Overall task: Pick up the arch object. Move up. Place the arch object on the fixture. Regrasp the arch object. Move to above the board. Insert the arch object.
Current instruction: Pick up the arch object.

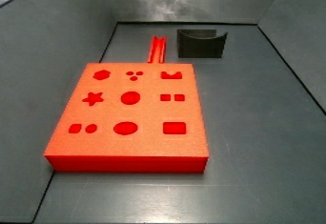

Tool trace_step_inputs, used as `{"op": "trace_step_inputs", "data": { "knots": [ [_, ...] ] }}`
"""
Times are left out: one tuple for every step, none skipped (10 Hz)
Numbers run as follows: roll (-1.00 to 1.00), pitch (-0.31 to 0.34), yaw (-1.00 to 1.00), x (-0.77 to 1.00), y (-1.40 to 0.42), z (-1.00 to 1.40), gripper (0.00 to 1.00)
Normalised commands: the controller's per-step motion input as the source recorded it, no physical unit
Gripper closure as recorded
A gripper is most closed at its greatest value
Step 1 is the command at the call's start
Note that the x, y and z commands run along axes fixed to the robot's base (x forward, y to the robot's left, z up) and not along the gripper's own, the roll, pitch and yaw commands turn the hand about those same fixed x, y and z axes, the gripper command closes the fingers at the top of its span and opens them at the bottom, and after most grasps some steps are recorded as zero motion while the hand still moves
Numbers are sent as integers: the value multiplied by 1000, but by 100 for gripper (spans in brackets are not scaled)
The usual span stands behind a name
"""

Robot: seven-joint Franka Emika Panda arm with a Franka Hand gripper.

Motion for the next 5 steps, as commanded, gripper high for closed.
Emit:
{"op": "trace_step_inputs", "data": {
  "knots": [
    [0,-244,-66,-377,-77,-220,0],
    [-110,40,-89,0,0,-683,0],
    [-176,0,-117,0,0,-797,0],
    [-91,53,-191,206,0,-834,0],
    [-84,80,-183,214,0,-820,0]
  ]
}}
